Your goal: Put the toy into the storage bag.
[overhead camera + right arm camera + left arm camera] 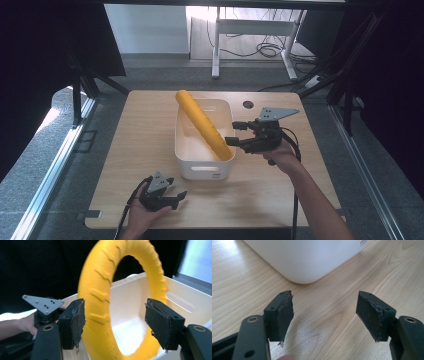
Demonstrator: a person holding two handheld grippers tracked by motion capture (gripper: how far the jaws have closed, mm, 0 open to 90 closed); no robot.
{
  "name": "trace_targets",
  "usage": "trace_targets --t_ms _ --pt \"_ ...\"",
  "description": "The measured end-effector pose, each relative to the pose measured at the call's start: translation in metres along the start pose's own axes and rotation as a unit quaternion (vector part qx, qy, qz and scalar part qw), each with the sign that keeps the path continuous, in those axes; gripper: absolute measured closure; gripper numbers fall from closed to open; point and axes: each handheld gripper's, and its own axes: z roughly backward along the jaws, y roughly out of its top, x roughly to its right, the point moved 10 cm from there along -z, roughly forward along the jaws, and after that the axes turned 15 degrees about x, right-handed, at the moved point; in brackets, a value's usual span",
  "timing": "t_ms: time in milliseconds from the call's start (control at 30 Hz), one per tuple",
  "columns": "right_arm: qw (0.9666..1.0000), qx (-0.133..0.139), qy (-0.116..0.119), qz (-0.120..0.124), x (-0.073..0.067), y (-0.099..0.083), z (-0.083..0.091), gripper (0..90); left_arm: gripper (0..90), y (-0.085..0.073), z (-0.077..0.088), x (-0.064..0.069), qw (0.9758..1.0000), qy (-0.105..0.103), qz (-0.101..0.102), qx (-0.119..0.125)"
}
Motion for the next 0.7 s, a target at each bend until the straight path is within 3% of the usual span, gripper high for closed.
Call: trace_targets --t_ms 400,500,700 --pt "0.9977 0.027 -0.062 -0.01 0.021 -0.024 0.044 35.0 30.0 0.0 0.0 0.0 1.0 0.001 0.001 0.0" --pt "0.9957 0.029 -0.088 -0.008 0.029 -0.041 0.058 34.9 30.0 0.001 0.0 -0.001 1.0 0.001 0.001 0.001" --pt "0.9928 0.031 -0.114 -0.018 0.037 -0.066 0.074 34.9 30.0 0.0 0.0 0.0 1.0 0.002 0.002 0.0"
